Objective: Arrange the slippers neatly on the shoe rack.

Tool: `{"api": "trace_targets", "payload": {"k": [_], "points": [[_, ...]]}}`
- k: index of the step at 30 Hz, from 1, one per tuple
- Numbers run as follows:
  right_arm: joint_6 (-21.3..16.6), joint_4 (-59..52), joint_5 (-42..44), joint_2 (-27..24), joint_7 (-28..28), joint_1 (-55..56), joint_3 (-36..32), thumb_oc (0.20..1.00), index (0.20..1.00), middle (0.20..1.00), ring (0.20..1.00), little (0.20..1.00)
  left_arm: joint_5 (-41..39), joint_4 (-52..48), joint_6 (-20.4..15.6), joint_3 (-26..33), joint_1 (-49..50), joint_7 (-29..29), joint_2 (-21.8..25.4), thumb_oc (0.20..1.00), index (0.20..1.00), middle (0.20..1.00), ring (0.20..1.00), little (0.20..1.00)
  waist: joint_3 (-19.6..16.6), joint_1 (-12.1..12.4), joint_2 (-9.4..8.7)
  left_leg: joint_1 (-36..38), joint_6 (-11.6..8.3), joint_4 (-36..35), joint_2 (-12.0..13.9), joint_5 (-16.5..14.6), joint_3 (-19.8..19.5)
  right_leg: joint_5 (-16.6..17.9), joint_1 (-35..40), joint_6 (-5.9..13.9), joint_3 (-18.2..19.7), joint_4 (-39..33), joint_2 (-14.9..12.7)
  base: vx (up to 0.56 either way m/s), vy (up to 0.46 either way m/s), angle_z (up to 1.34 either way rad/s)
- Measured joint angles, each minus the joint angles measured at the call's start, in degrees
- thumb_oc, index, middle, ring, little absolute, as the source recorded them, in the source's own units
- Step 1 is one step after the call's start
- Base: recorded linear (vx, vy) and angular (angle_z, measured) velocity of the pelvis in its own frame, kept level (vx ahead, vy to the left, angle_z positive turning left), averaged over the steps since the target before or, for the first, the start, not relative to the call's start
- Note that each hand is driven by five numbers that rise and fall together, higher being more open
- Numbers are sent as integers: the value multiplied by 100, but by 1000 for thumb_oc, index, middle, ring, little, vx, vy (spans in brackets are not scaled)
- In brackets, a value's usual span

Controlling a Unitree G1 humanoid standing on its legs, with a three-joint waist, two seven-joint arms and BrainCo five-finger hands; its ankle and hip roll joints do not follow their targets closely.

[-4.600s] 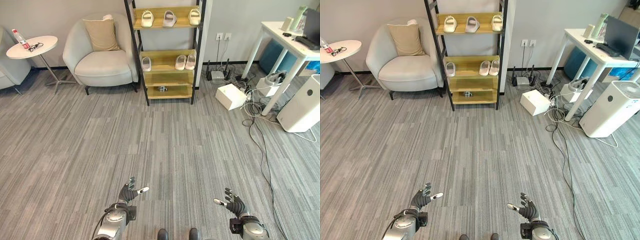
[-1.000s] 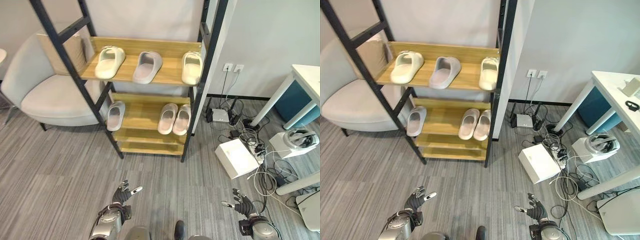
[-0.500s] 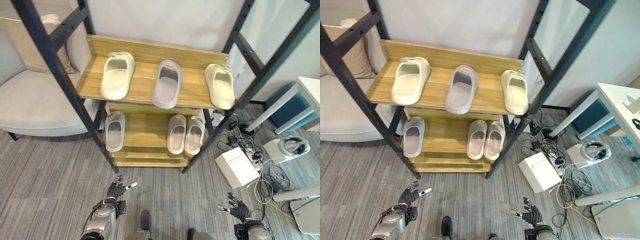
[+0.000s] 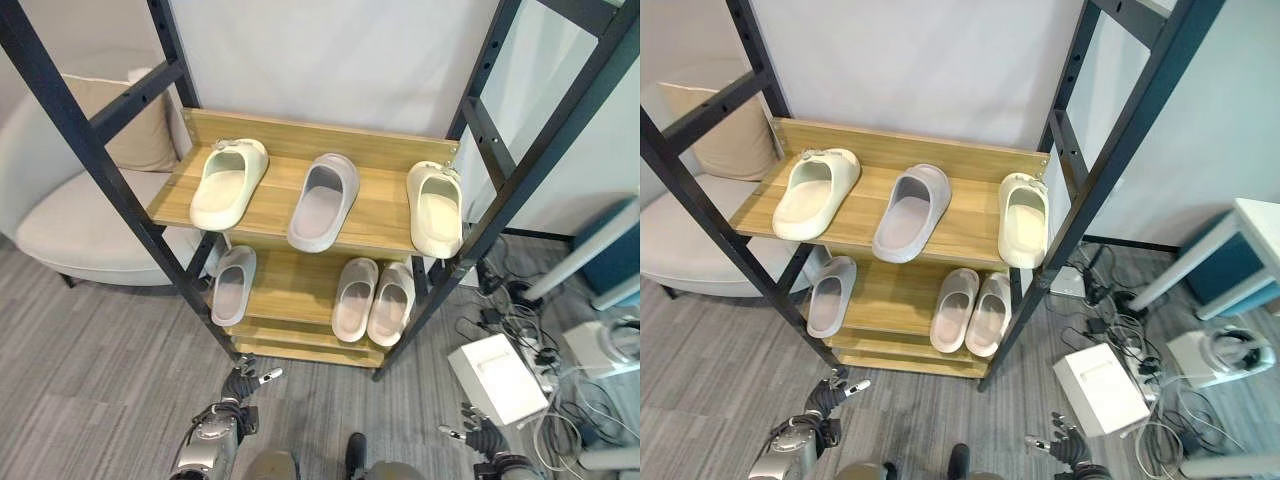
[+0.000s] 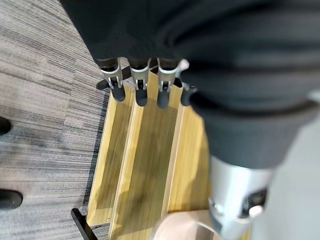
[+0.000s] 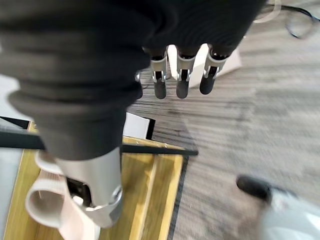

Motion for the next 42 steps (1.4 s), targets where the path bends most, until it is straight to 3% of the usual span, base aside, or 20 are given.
{"api": "trace_targets", "payload": {"k": [1,2,3,4,5,7,8,9,13,20,22,23,28,32,36,42], "points": [[1,5,13,-3,-1,-46,-14,1000,1000,1000,1000,1000,0,-6,-8,12,12,-3,0,1000,1000,1000,1000,1000,-24,18,30,247,65,-1029,328,141,261,-4,113,-8,-18,-193,69,173,184,17],[0,35,70,-11,-14,-113,-15,1000,1000,1000,1000,1000,0,-2,-9,4,-8,-1,-37,1000,1000,1000,1000,1000,-39,4,136,413,-125,-2074,720,389,223,58,160,61,-25,-216,211,144,179,3],[2,38,95,-7,-10,-152,-3,1000,1000,1000,1000,1000,2,2,-8,6,-43,0,-91,1000,1000,1000,1000,1000,-51,4,217,449,-286,-2581,1052,569,187,29,134,55,-37,-215,339,123,175,-10],[15,18,95,1,-4,-228,29,1000,1000,1000,1000,1000,0,14,9,5,-21,-1,-128,1000,1000,1000,1000,1000,-61,11,252,508,-310,-2551,1190,712,150,13,180,50,-24,-214,364,163,262,-32],[-1,-9,96,-9,-11,-246,21,1000,1000,1000,1000,1000,0,-12,27,-3,12,-5,-135,1000,1000,1000,1000,1000,-63,-15,217,765,-358,-2566,1035,742,55,14,286,25,3,-214,318,195,343,-18],[14,-37,92,-15,-8,-150,-4,1000,1000,1000,1000,1000,-1,-12,24,-1,-94,-7,-150,1000,1000,1000,1000,1000,-93,-170,271,1031,-322,-2584,706,751,252,-37,373,48,-64,-214,256,135,305,12],[23,-32,89,-21,-10,-117,-10,1000,1000,1000,1000,1000,-2,-24,12,4,-96,-13,-158,1000,1000,1000,1000,1000,-142,-164,353,1215,-145,-2582,515,759,395,-33,348,58,-40,-213,228,41,195,-1],[41,7,88,78,-16,-121,3,1000,1000,1000,1000,1000,-2,-17,2,14,-131,-10,-87,1000,1000,1000,1000,1000,-118,-152,259,1209,32,-2598,442,787,413,-12,318,100,-3,-204,140,25,181,-22],[32,-28,73,240,1,-127,33,1000,1000,1000,1000,1000,-1,-13,-2,14,-118,-3,137,1000,1000,1000,1000,1000,-102,-93,-3,1172,299,-2562,29,693,641,79,78,306,123,1,-305,34,183,-20],[64,-506,-204,257,80,-240,274,1000,1000,1000,1000,1000,1,-14,-6,20,-96,-4,311,1000,1000,1000,1000,1000,-65,29,-111,1181,693,-2599,-426,457,874,210,-151,688,256,215,-784,27,115,-14],[200,-1307,-429,143,155,-204,603,1000,1000,1000,1000,1000,9,-12,10,10,-126,-6,307,1000,1000,1000,1000,1000,-53,24,-123,1170,702,-2600,-453,465,876,210,-153,693,249,183,-805,1,29,-2],[67,-2006,-586,54,287,-205,897,1000,1000,1000,1000,1000,12,-23,15,7,-177,-10,303,1000,1000,1000,1000,1000,-48,21,-113,1171,736,-2599,-450,503,890,210,-143,696,248,153,-808,0,0,0],[37,-3518,-921,-295,700,-26,874,1000,1000,1000,1000,1000,57,-17,17,32,-292,-4,264,1000,1000,1000,1000,1000,-54,15,-109,1183,630,-2598,-411,579,957,199,-96,710,251,30,-770,-13,-26,-5],[10,-4677,-1307,-677,1000,990,154,1000,1000,1000,1000,1000,230,-18,19,38,-296,16,181,1000,1000,1000,1000,1000,-71,-275,-140,1193,578,-2595,-333,631,995,200,-37,709,246,-110,-690,-69,-74,-6],[-77,-5648,-2424,-908,1042,2555,-1040,1000,1000,1000,1000,1000,231,-288,18,340,65,69,113,1000,1000,1000,1000,1000,-86,-608,-115,1202,543,-2598,-282,641,1024,162,-37,767,263,-189,-635,-33,-26,-6],[-642,-6311,-3317,-1191,404,2645,-1327,1000,1000,1000,1000,1000,233,-256,-54,179,199,189,-18,1000,1000,1000,1000,1000,-107,-953,11,1225,513,-2600,-265,624,1313,260,-160,800,456,-184,-644,-28,10,-26]]}}
